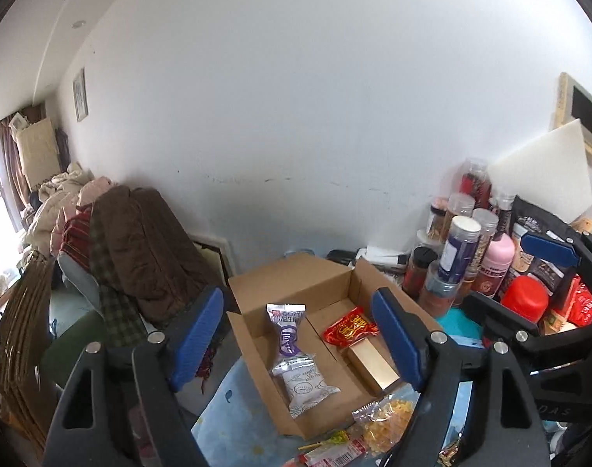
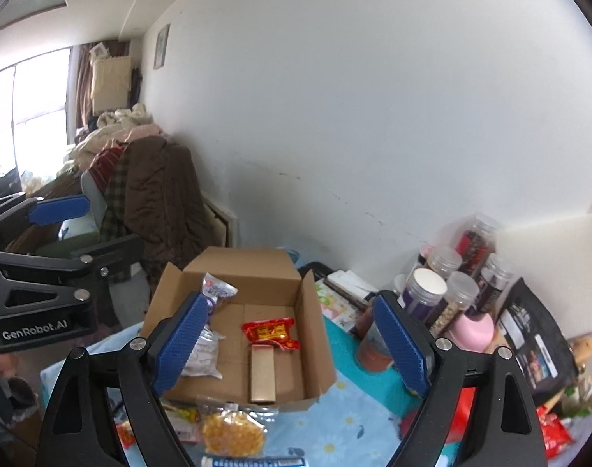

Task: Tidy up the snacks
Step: 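Withdraw both open tools from the box back toward the snacks on the table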

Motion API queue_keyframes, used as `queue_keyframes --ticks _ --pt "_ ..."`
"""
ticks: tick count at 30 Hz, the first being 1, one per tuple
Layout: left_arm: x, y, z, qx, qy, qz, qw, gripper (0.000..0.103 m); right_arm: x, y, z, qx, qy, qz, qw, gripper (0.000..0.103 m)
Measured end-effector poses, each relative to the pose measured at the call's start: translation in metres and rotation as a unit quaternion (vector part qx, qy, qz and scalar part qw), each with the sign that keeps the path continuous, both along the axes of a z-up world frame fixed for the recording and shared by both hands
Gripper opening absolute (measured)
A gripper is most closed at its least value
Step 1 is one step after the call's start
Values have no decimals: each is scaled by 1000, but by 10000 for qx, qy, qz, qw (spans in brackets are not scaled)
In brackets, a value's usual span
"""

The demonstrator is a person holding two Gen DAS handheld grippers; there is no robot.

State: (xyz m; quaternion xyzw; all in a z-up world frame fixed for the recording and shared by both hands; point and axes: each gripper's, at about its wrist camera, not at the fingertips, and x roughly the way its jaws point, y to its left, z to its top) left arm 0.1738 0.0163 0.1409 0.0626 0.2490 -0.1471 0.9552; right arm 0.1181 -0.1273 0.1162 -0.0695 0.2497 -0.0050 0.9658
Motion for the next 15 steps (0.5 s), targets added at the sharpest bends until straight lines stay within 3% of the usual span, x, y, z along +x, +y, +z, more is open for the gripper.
queue_keyframes --ticks 2,6,15 --pt "-10 3 1 -33 -43 -88 9999 80 -14 2 1 1 -164 -73 9998 95" --pt "-29 5 -2 -13 -145 -230 9996 80 -33 6 -2 -29 -336 -90 9994 95" --pt "-68 10 -23 -103 -128 -695 9974 80 -79 13 -32 101 -365 -12 9993 95"
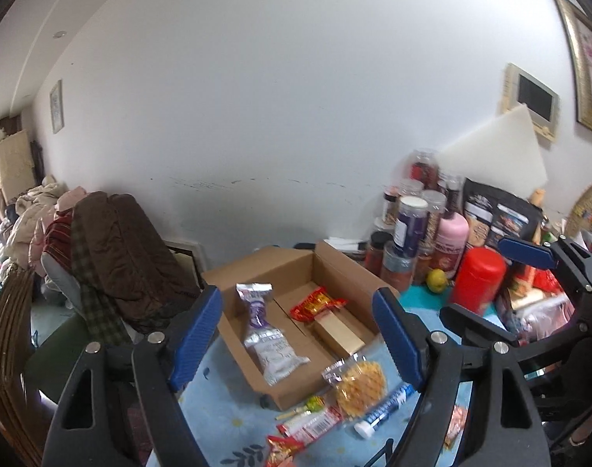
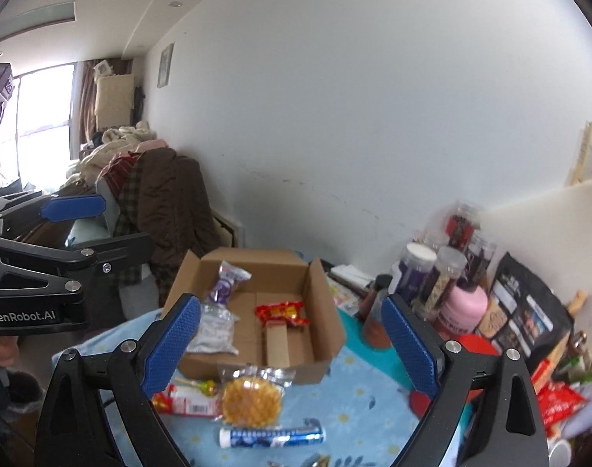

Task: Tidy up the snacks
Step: 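Withdraw both open tools from the box back toward the snacks on the table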

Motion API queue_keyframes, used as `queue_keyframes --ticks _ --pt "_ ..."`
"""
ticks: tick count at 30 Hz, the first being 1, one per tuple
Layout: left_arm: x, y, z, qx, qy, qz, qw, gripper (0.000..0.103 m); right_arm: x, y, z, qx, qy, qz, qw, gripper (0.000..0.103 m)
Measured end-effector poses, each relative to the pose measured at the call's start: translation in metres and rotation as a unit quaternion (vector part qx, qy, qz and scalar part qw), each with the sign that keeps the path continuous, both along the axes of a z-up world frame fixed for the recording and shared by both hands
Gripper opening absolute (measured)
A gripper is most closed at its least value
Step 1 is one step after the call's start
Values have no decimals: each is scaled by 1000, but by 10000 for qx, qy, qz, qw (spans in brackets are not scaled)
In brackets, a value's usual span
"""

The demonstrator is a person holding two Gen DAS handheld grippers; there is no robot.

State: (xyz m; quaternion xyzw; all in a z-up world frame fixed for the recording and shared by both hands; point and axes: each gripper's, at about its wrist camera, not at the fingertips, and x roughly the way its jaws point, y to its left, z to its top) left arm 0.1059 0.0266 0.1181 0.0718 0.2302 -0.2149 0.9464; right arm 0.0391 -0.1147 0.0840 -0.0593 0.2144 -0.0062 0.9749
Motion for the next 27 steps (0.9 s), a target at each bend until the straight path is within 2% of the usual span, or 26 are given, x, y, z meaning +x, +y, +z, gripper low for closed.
queue_keyframes --ticks 12,20,27 --pt "-47 0 -34 142 -12 -390 9991 80 -43 1 -48 424 390 -100 9983 95" --pt "-64 -3 -66 180 335 -555 9977 80 -69 3 -79 570 711 -205 9956 95" --pt "-67 -8 -104 209 920 -723 9929 80 -81 -1 -106 733 861 -267 9932 95"
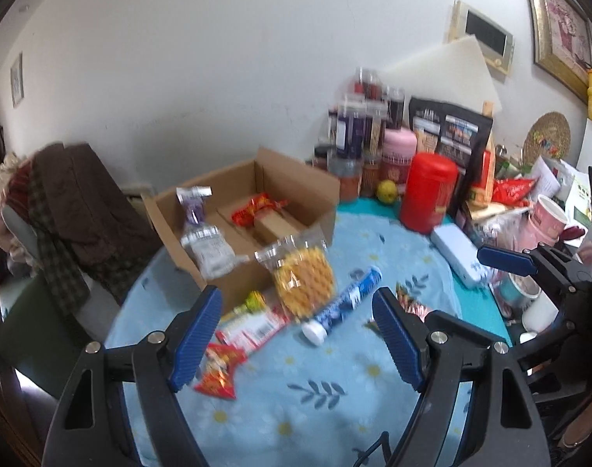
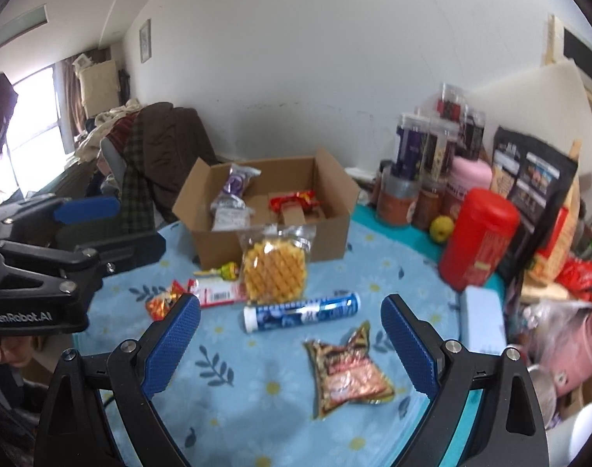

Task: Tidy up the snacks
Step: 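Withdraw both open tools from the box back toward the snacks on the table, then grasp the blue-white tube with the left tool while the right tool grasps the brown cereal bag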

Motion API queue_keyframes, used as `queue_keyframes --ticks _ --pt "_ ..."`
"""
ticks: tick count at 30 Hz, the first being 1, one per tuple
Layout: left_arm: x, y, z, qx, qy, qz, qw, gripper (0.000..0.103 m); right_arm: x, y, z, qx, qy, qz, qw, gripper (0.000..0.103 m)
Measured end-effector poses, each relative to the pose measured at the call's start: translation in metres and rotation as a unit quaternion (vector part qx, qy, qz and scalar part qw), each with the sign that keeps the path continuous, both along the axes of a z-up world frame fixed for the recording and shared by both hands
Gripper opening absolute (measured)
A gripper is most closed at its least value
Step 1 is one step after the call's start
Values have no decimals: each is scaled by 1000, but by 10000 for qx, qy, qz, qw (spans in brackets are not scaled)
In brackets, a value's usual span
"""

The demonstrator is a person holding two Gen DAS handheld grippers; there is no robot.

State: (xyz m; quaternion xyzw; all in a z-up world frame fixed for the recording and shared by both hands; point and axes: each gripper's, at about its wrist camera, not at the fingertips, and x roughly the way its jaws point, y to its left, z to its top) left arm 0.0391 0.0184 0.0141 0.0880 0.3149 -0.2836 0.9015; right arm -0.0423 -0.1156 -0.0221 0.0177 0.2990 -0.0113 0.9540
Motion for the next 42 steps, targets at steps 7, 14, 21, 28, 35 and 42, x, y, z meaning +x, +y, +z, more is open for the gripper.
queue_keyframes --ticks 7,14,21,28,35,42 --pt "0 -3 -33 93 437 6 9990 79 -2 -5 -32 190 306 -75 9993 95" --pt "4 -1 -66 44 943 141 9954 79 1 -8 -65 344 574 -103 9977 95" --pt "9 -5 -88 -75 1266 196 9917 79 8 -17 -88 428 780 -175 9959 95" --pt "18 -18 -98 -105 1379 164 9903 79 20 -33 -96 271 881 -315 9952 95" --pt "36 -40 -105 47 1446 70 9895 79 38 -46 -110 98 1106 -254 9935 95" --pt "56 -60 -113 215 1401 -85 9899 79 57 -59 -124 30 1347 -232 9906 95"
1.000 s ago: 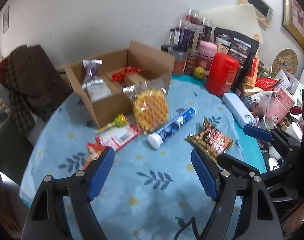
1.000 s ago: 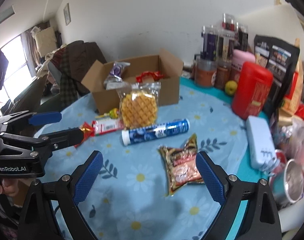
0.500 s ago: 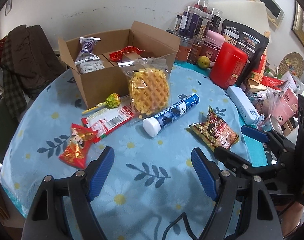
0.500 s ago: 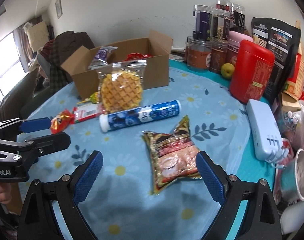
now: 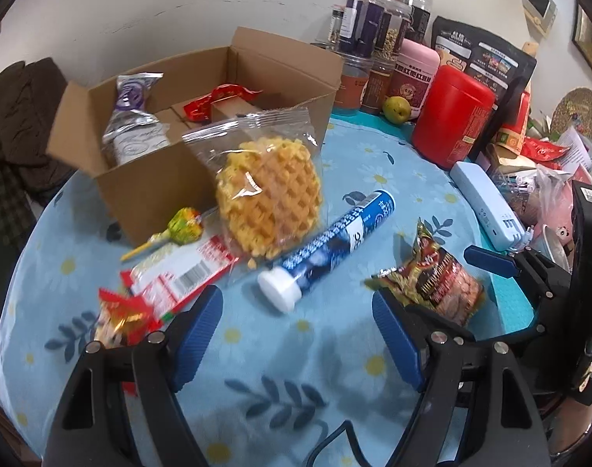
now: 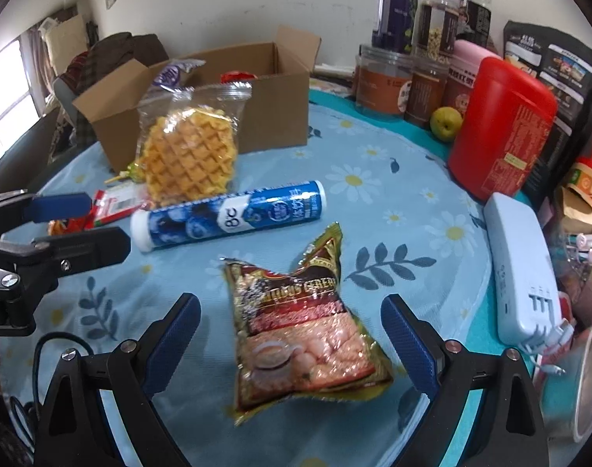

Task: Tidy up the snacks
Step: 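Grasp the blue-white tube with the left tool while the right tool grasps the brown cereal bag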

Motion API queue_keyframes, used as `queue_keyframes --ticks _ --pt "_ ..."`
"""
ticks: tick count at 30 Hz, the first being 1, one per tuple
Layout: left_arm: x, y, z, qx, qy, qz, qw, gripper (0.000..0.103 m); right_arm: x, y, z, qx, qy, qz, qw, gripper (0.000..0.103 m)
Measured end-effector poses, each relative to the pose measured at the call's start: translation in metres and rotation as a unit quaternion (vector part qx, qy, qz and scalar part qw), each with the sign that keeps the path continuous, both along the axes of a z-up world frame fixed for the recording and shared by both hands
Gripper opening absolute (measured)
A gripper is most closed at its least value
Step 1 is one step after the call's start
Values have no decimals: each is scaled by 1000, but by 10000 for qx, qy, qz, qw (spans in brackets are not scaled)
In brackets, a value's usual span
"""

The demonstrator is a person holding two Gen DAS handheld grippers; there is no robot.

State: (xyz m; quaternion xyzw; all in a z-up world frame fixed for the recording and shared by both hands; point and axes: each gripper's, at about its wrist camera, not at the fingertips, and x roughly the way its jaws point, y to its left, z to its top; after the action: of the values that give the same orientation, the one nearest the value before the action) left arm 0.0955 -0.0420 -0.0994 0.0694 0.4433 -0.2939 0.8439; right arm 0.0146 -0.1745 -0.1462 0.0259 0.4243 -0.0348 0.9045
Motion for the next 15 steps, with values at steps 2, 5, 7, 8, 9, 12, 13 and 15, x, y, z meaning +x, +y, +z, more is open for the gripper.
queue_keyframes --ticks 2,5,7,8,9,12,13,15 --pt "6 -6 -3 -11 66 -61 10000 79 4 -2 -5 18 98 -1 10000 95" --pt "13 -15 -7 38 76 -145 9999 80 7 -4 -12 69 222 -4 9997 75" --pt "15 -20 -9 79 67 -198 9998 79 5 -8 -16 213 271 -7 9994 72" --pt "16 -22 -10 78 77 -240 9997 80 4 -10 -16 277 247 -29 9993 68" --pt "17 -24 -12 61 99 -291 9995 80 3 -12 -15 331 242 -66 9991 66" --pt "20 -29 -16 4 172 -389 9991 79 2 -19 -12 393 260 -229 9986 59" --pt "20 -30 -17 -3 195 -412 9990 79 3 -21 -11 382 278 -264 9985 59" --pt "20 -33 -19 -23 187 -483 9987 74 4 -25 -11 344 298 -320 9985 59"
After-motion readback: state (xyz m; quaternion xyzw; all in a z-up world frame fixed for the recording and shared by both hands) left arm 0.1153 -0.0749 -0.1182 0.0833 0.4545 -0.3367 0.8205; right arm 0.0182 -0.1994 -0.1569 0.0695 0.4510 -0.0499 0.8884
